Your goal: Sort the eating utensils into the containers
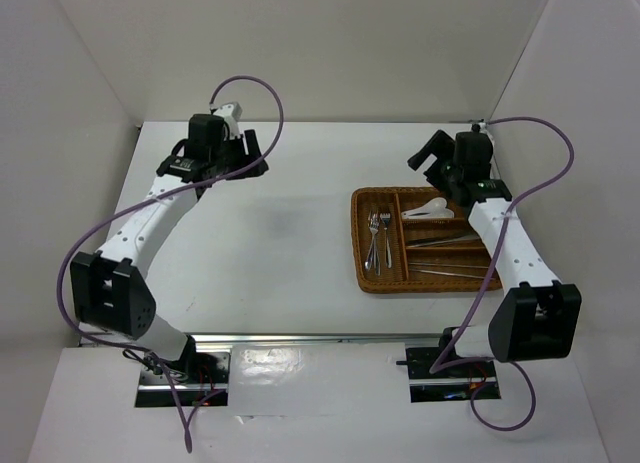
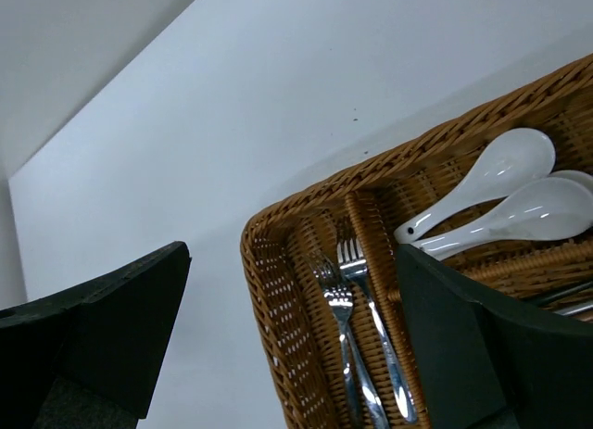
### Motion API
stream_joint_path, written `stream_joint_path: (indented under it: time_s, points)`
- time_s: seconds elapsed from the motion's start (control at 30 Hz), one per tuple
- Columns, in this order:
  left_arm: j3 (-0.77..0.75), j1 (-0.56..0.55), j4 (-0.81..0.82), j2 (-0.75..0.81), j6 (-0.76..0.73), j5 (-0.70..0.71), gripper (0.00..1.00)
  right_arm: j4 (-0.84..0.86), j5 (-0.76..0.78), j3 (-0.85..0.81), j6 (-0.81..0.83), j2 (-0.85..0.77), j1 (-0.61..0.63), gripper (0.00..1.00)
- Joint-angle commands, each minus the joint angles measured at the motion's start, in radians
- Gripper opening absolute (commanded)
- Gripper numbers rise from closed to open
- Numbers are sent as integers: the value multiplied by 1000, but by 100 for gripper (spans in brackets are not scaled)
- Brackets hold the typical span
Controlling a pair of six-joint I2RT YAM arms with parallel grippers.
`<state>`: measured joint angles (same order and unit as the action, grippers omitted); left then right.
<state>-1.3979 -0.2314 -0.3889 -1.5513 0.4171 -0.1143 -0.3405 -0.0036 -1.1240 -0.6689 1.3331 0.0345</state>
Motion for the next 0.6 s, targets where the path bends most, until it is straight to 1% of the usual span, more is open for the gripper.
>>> stream_joint_path:
  time_s: [0.0,0.2,0.33,0.5,0.57]
  points:
    - [51,3,12,71,-31,27,73,5,16,-39,114,-37,-5,100]
    - [144,3,12,193,0,85,73,78,-88,74,173,-171,-5,100]
    - [188,3,12,282,26,133,73,90,-156,96,224,-253,-5,100]
    - [266,3,-11,367,48,163,76,46,-177,107,262,-343,-5,100]
    - [290,3,-11,401,60,174,76,34,-167,142,262,-374,-5,100]
